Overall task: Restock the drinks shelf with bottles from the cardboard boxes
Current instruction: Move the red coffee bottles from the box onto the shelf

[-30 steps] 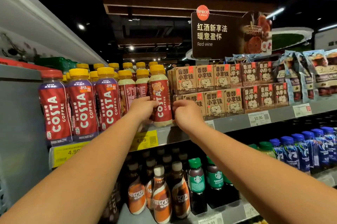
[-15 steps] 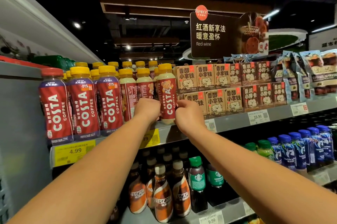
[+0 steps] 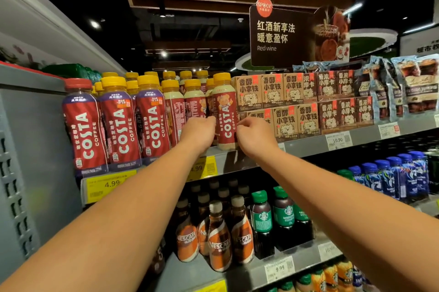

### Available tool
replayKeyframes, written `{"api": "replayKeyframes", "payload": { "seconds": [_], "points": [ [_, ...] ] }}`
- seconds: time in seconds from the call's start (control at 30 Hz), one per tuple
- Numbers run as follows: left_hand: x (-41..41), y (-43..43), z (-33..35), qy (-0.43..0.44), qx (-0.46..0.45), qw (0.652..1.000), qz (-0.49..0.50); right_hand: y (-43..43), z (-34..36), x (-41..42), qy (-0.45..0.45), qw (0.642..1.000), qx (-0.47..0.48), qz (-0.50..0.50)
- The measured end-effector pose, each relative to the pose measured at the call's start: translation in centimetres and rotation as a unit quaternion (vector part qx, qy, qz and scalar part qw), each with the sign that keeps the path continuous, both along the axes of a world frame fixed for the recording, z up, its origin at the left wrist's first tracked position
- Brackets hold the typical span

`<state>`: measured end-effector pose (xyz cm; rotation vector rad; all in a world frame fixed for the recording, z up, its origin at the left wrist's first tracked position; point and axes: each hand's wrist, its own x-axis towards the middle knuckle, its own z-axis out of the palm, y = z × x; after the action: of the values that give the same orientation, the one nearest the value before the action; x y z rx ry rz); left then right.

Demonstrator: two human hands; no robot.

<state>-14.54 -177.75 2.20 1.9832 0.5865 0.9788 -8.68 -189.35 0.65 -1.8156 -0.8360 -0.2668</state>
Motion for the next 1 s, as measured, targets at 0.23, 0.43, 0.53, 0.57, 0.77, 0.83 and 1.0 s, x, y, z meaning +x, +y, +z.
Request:
{"api": "replayKeyframes", "payload": {
  "seconds": [0.23, 0.43, 0.53, 0.57, 0.77, 0.83, 1.0],
  "points": [
    [-4.9, -2.7, -2.0, 0.199, 0.319, 0.924, 0.068, -3.7, -0.2, -1.5, -0.19, 0.95, -0.245, -0.049],
    [-7.8, -6.8, -4.3, 0.256, 0.358, 0.89, 0.121, -6.7, -1.3, -3.7, -0.217, 0.881, -0.421, -0.007],
    [-9.5, -9.1, -5.7, 0.302, 0.331, 0.883, 0.138, -8.0, -2.5, -4.4, -0.233, 0.873, -0.428, 0.025],
    [-10.0, -9.9, -6.3, 0.311, 0.324, 0.882, 0.144, -8.4, -3.0, -4.7, -0.238, 0.872, -0.427, 0.036],
    [-12.6, -13.9, -10.0, 0.36, 0.285, 0.869, 0.183, -10.0, -6.4, -5.8, -0.245, 0.868, -0.422, 0.09],
    [-13.3, -14.5, -11.3, 0.379, 0.272, 0.865, 0.185, -10.1, -8.0, -6.1, -0.239, 0.871, -0.417, 0.106],
    [-14.5, -14.8, -14.4, 0.416, 0.257, 0.854, 0.177, -10.5, -11.6, -6.9, -0.236, 0.867, -0.415, 0.143]
  ]
}}
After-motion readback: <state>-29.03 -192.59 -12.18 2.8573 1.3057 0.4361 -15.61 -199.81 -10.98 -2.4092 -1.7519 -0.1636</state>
